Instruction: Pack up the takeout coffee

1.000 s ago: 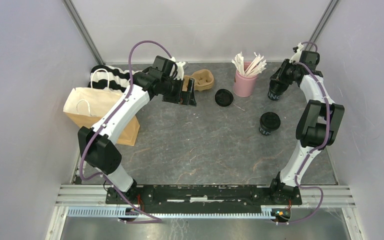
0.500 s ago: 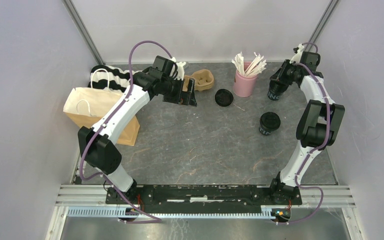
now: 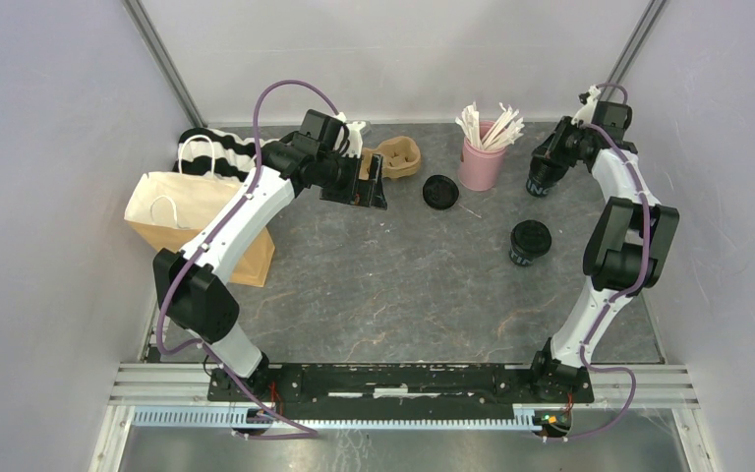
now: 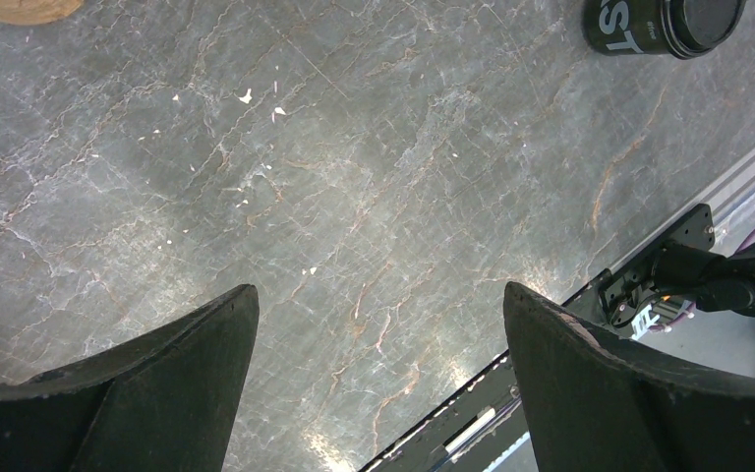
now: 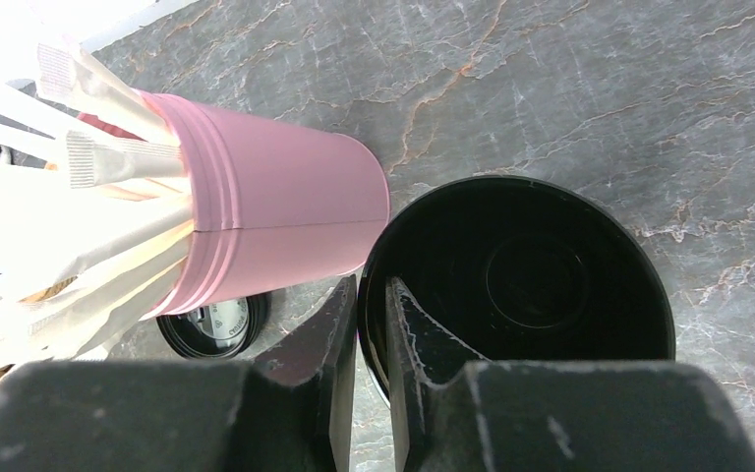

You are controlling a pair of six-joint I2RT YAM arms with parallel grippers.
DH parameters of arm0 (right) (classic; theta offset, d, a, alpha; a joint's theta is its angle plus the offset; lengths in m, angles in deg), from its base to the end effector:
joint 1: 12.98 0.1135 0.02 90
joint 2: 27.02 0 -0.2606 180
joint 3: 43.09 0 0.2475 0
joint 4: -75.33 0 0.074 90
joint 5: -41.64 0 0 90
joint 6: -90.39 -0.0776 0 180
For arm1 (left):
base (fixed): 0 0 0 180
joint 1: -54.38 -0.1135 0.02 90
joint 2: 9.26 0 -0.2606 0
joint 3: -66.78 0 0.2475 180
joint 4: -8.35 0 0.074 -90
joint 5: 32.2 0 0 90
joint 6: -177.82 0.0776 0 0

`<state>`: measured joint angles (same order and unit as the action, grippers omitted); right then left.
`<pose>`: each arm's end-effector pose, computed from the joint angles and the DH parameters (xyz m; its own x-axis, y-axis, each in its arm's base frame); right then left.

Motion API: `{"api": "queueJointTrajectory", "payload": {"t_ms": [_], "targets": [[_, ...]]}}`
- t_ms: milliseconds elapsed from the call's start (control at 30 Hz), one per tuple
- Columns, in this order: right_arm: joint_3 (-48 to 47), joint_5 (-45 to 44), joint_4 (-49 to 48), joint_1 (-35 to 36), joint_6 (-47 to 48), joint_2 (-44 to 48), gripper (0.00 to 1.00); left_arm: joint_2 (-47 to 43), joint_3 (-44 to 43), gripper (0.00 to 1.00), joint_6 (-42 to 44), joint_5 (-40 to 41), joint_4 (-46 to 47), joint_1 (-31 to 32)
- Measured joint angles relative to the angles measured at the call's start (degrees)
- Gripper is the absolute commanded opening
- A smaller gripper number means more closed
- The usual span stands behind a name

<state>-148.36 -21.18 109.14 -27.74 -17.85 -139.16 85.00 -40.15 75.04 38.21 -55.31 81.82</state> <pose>0.4658 -0.0861 0.2320 -0.6326 0.4546 -0.6271 0.0944 0.8488 0.5202 0.3194 -0.1952 0.3134 -0.8100 0.1858 -0.5562 0.4535 0.7998 -0.3933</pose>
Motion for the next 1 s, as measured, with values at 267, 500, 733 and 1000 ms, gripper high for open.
{"api": "queueJointTrajectory", "payload": {"t_ms": [267, 500, 733, 1000], "targets": [[0.28, 0.0, 0.02, -0.31, 0.04, 1.22, 0.18, 0.0, 0.0, 1.0, 0.0, -0.04, 0.02, 0.0], [0.42, 0.02, 0.02, -0.35, 0.04, 1.53, 0.21, 0.0, 0.0, 1.0, 0.0, -0.2, 0.02, 0.0], [0.5, 0.44, 0.02, -0.35, 0.04, 1.55, 0.2, 0.0, 0.0, 1.0, 0.0, -0.39, 0.02, 0.0], [0.63, 0.39, 0.07, -0.37, 0.28, 1.99, 0.11, 0.0, 0.0, 1.0, 0.0, -0.42, 0.02, 0.0]]}}
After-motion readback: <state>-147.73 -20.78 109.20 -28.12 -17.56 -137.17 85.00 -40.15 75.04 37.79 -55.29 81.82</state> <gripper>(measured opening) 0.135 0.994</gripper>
